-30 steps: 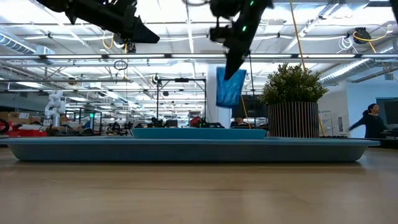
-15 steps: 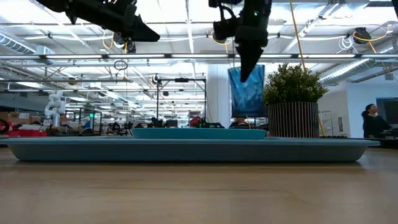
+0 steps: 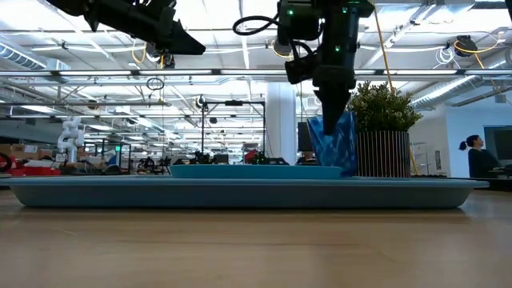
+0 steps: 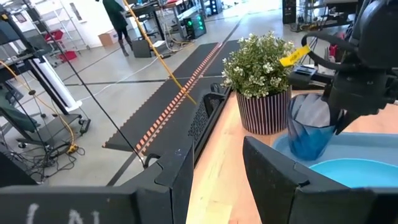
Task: Pick and place plate/cup/fork/spoon on tray
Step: Put the blue cup on the blue tray to the top right of the blue tray, then adjust the blue plate
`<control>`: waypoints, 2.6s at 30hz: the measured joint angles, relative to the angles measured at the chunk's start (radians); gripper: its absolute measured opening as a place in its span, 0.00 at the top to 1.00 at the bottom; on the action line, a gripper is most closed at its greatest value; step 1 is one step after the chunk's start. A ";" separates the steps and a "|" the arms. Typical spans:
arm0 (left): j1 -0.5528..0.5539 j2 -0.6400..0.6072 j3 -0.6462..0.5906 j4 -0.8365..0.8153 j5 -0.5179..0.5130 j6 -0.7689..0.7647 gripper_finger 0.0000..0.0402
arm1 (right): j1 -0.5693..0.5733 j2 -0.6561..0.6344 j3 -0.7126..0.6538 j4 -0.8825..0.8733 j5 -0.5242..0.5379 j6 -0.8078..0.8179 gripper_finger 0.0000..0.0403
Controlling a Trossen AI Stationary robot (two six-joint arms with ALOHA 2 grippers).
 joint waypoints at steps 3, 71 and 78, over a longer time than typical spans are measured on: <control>0.000 0.000 0.000 -0.002 0.000 0.000 0.64 | -0.001 -0.001 -0.002 0.011 0.000 -0.005 1.00; -0.023 0.000 0.000 -0.074 0.028 -0.050 0.64 | 0.294 -0.198 -0.116 0.256 -0.047 0.470 0.68; -0.085 0.000 0.000 -0.086 0.208 -0.088 0.64 | 0.355 -0.080 -0.051 0.291 -0.048 0.515 0.68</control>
